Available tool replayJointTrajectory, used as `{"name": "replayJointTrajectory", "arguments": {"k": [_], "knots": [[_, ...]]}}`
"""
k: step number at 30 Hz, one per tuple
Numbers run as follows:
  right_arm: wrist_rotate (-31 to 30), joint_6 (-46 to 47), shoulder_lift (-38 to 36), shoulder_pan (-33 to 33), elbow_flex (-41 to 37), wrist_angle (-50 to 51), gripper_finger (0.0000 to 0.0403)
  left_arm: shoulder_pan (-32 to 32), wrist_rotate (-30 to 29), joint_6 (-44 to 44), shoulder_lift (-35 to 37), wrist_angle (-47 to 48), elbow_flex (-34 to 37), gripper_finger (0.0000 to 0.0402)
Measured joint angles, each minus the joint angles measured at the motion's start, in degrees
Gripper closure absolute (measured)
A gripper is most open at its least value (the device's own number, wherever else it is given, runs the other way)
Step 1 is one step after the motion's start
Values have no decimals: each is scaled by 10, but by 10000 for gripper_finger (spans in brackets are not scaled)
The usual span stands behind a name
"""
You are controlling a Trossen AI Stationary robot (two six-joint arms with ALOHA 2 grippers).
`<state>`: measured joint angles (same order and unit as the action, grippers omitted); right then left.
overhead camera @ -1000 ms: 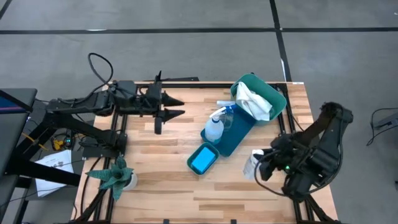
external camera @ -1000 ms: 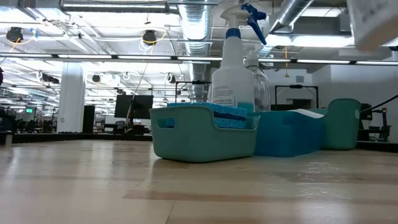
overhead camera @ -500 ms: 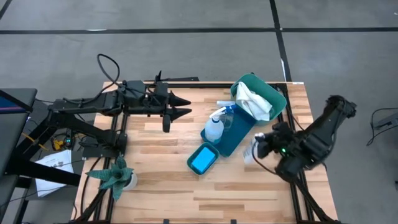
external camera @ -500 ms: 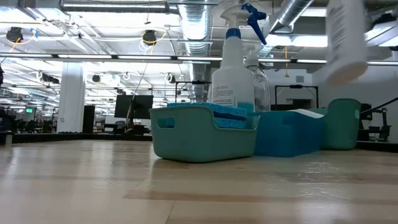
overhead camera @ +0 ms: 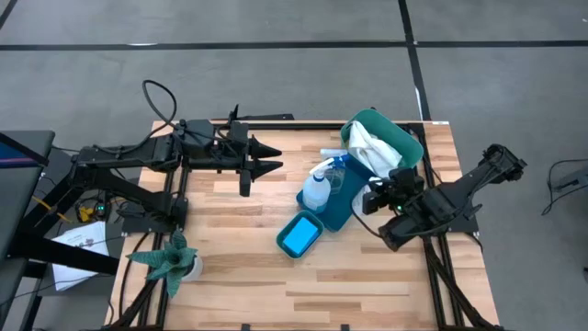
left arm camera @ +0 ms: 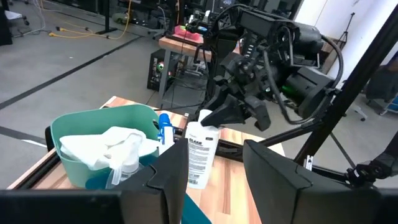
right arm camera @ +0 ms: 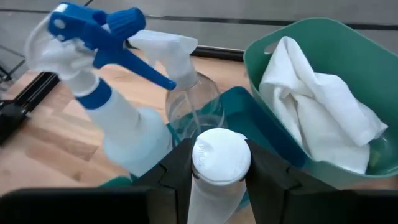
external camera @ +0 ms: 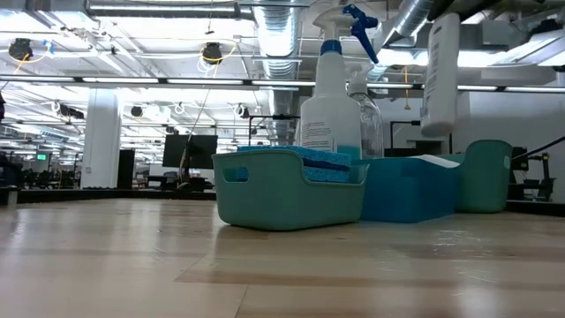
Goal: Pick & Place Kitchen Items
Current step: Put the white plastic restorer bottle into the large blue bin
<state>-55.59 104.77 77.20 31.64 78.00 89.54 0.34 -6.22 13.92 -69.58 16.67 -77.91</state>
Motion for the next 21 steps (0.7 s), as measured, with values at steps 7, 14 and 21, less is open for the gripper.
{"name": "replayJointTrajectory", "arguments": {"k": [7,14,21], "knots": [[0,-17,27,-31,0,-26,295,0,0,-16,0,5,0,253],[1,-62,72,-48,0,-71,295,1,0,-30,0,5,0,253],[-10,-65,90,-51,1,-83,295,1,5,-31,0,11,0,253]]}}
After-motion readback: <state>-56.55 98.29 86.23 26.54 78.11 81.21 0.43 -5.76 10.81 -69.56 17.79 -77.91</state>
